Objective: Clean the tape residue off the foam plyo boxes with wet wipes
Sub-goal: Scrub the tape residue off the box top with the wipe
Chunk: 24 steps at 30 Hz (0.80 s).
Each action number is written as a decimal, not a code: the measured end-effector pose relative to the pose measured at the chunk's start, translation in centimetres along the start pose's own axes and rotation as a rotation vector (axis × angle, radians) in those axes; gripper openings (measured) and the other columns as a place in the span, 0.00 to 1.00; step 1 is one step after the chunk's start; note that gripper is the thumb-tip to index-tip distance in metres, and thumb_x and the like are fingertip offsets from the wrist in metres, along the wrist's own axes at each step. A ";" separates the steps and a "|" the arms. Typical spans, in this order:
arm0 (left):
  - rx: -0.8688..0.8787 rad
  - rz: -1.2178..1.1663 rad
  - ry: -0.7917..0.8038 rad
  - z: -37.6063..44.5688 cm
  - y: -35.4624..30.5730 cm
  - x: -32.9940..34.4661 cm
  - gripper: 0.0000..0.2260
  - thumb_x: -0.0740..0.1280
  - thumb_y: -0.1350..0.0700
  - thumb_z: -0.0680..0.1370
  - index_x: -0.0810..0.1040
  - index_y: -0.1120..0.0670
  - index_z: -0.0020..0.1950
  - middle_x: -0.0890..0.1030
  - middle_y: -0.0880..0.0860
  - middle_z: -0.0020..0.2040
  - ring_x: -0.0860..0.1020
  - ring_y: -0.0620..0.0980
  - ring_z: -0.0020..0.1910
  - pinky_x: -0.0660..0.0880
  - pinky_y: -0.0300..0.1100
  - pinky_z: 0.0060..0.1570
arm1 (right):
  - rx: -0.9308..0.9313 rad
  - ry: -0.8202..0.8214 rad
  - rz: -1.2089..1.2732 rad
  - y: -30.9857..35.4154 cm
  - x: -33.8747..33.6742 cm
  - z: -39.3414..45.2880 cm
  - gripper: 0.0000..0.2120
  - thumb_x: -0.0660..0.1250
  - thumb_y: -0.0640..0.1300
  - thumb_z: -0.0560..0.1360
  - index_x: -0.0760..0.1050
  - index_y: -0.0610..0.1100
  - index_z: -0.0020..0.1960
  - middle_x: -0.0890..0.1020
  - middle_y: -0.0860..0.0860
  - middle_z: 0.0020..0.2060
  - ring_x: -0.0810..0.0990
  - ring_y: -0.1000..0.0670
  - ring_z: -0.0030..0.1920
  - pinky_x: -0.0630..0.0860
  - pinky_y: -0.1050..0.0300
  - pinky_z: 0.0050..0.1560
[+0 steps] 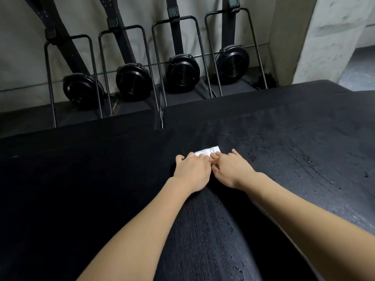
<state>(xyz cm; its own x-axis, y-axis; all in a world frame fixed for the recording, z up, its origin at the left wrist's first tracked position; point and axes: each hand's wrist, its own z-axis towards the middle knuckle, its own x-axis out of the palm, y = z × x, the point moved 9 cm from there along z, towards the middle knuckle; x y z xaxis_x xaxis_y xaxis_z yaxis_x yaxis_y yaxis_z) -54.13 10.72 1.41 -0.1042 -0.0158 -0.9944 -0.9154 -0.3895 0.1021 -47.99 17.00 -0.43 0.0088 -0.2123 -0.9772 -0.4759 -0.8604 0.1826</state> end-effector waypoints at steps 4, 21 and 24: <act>0.017 -0.049 -0.041 -2.9 -1.3 -0.4 0.14 0.51 0.53 0.83 0.76 0.51 0.52 0.78 0.46 0.48 0.71 0.49 0.49 0.67 0.51 0.54 | -0.065 -0.014 0.041 0.4 0.8 -3.8 0.23 0.47 0.46 0.84 0.68 0.52 0.76 0.72 0.53 0.72 0.73 0.49 0.71 0.47 0.42 0.78; 0.120 -0.064 -0.184 -13.7 -6.3 -0.1 0.20 0.52 0.48 0.79 0.83 0.49 0.52 0.84 0.46 0.48 0.80 0.47 0.47 0.76 0.51 0.49 | -0.065 0.051 -0.039 2.5 2.3 -15.0 0.25 0.46 0.50 0.83 0.63 0.53 0.79 0.67 0.56 0.76 0.65 0.55 0.76 0.43 0.46 0.79; 0.105 -0.012 -0.149 -11.4 -5.5 -0.3 0.21 0.47 0.49 0.81 0.80 0.50 0.56 0.81 0.46 0.53 0.77 0.49 0.53 0.70 0.51 0.55 | -0.047 0.039 -0.070 2.5 2.0 -12.5 0.24 0.48 0.49 0.85 0.62 0.51 0.80 0.67 0.53 0.77 0.67 0.51 0.75 0.45 0.43 0.79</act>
<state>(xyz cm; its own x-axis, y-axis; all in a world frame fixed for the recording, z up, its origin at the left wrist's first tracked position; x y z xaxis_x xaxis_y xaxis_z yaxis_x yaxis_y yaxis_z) -44.64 2.34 0.81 -0.1418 0.1277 -0.9816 -0.9517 -0.2903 0.0997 -38.13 8.61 -0.58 0.0748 -0.1681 -0.9829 -0.4315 -0.8941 0.1201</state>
